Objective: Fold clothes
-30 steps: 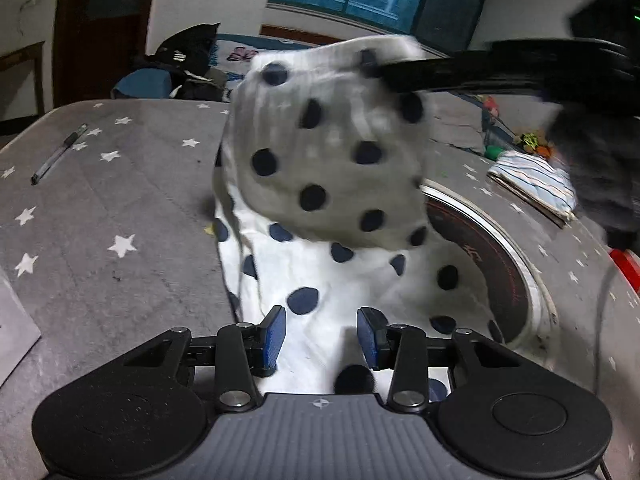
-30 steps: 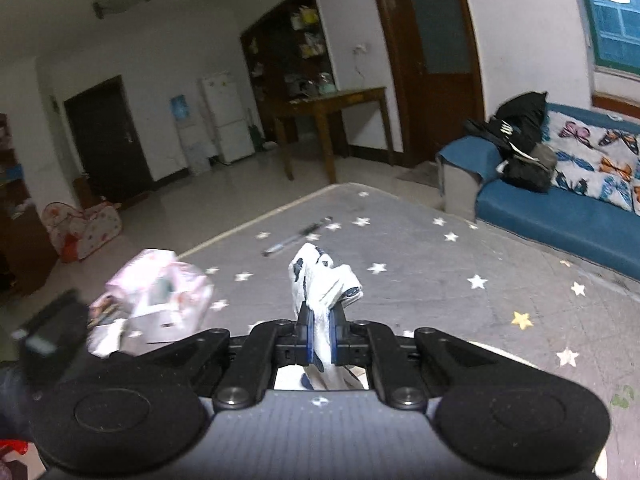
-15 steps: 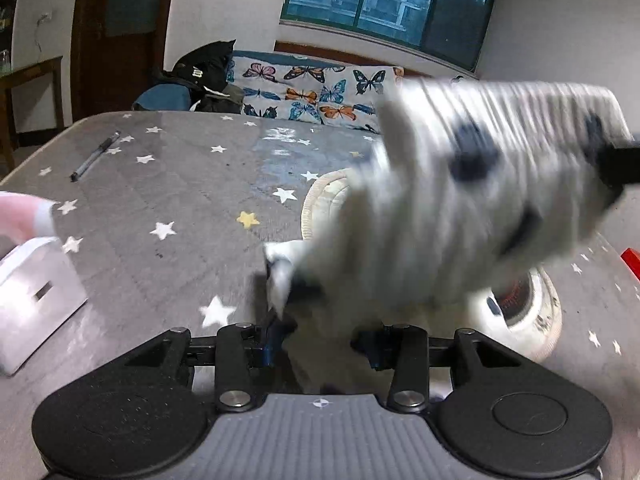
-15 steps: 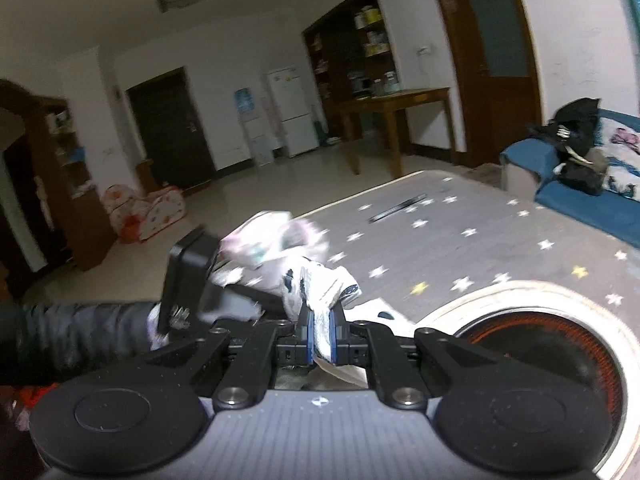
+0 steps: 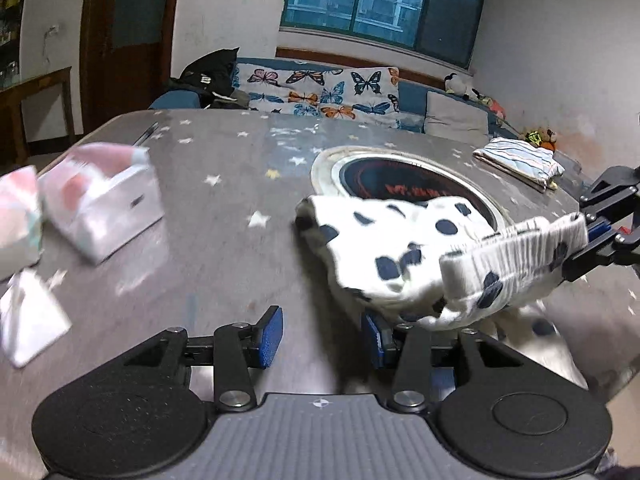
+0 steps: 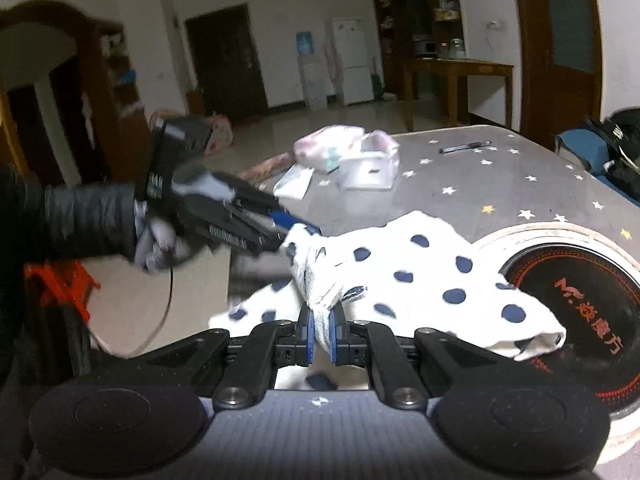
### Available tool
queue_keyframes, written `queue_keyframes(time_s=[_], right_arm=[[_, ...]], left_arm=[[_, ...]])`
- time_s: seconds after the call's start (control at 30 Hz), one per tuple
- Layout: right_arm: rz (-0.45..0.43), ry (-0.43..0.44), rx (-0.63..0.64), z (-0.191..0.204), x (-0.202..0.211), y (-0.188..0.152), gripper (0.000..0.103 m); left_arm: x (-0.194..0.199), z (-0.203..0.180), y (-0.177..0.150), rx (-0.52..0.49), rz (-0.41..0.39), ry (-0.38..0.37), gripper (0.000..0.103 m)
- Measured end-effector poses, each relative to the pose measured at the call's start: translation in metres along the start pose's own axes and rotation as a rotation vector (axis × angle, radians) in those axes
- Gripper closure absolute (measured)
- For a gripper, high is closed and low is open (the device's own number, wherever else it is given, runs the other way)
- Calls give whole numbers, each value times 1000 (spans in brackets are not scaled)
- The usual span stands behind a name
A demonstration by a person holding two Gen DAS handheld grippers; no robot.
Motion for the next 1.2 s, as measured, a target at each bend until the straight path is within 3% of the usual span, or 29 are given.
queue_keyframes(time_s=[0.2,0.33,0.47,0.67,0.87,1.03,1.2], right_arm=[[115,-37,95,24,-14,-24,95],[145,-80,141,25,-20,-27,95],[198,-166,290,37,-27,-31,95],[276,-245,476,50,-39,-36,95],[281,-251,469,52,-36,-41,93],[261,-230,390,47,-29,-40,77],[230,-213,319,45,-18,-36,71]], left_arm=[[19,18,9,49,-33,30,56],[27,4,25,26,-79,-43,56],[28,-21,38,-31,-106,-122,56],[8,-50,48,-51,-57,-274,51],[7,-65,31,-77,19,-376,51],[34,-56,14,-57,13,-406,53],[58,-49,-1,-68,-6,-408,51]])
Point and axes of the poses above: each gripper's, at about its wrist camera, not at the fingertips, and x roughly against the way its jaws point, z to its left, y to its top, the point moved 6 cm from there along -x, roughly the way its jaws point, and after that the axes turned 15 degrees about y, right-handed, at the moved point
